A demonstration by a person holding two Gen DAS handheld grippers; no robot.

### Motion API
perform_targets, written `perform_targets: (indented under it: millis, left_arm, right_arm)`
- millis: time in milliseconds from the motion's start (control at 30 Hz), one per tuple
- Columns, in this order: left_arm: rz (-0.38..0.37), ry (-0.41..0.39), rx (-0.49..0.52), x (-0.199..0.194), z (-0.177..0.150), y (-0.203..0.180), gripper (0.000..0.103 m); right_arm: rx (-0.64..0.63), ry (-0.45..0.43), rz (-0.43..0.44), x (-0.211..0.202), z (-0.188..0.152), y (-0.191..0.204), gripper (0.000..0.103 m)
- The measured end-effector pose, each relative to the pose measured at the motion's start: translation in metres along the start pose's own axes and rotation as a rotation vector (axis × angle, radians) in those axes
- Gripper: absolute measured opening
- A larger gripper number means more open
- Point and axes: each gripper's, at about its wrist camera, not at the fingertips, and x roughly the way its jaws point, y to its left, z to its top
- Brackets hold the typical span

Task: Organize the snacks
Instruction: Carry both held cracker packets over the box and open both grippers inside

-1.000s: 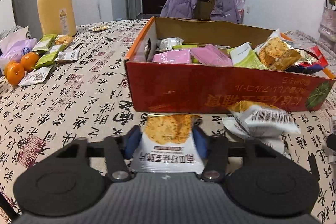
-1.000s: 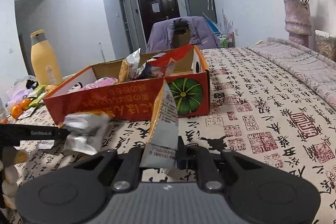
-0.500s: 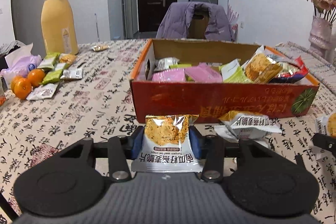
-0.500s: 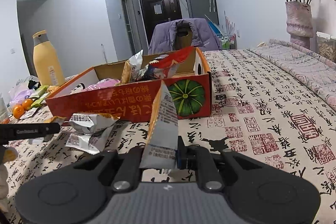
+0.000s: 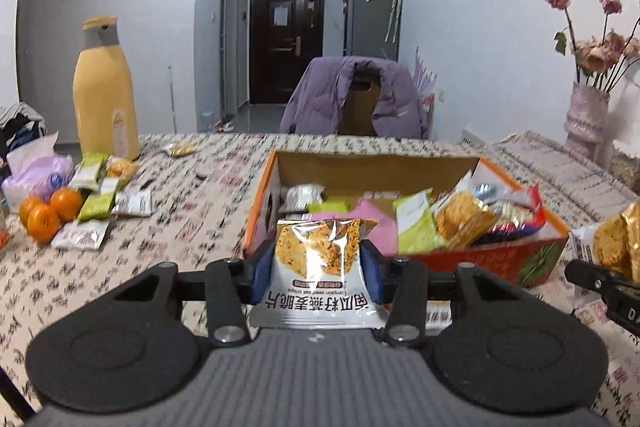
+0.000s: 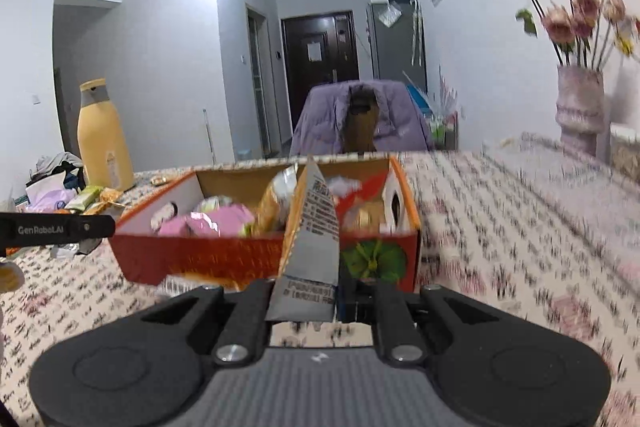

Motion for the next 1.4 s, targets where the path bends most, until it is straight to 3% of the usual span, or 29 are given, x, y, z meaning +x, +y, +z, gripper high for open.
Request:
perform_targets:
  millis: [367, 733, 1000, 1233, 1400]
  left_arm:
    - [-0.024, -0.057, -0.014, 0.013, 0.042, 0.000, 0.046]
    - [-0.038, -0.057, -0.037, 0.052, 0.072, -0.001, 0.046]
    - [-0.037, -0.038, -0.056, 0.091, 0.080, -0.005, 0.046]
    - [0.001, -0.034, -0.046, 0.122, 0.060, -0.004, 0.046]
    - [-0.018, -0.008, -0.036, 0.131, 0.053, -0.002, 0.046]
  right_arm:
    - [-0.016, -0.027, -0.004, 0.034, 0.057, -0.001, 0.012]
    - [-0.056, -0.002, 0.001, 0.085, 0.084, 0.015, 0.012]
    - [-0.066, 0.012, -0.003, 0.124, 0.087, 0.022, 0.012]
    - [-0.089, -0.013, -0.014, 0.146, 0.070, 0.019, 0.012]
    - [-0.110, 0.012, -0.012, 0.153, 0.064, 0.021, 0.012]
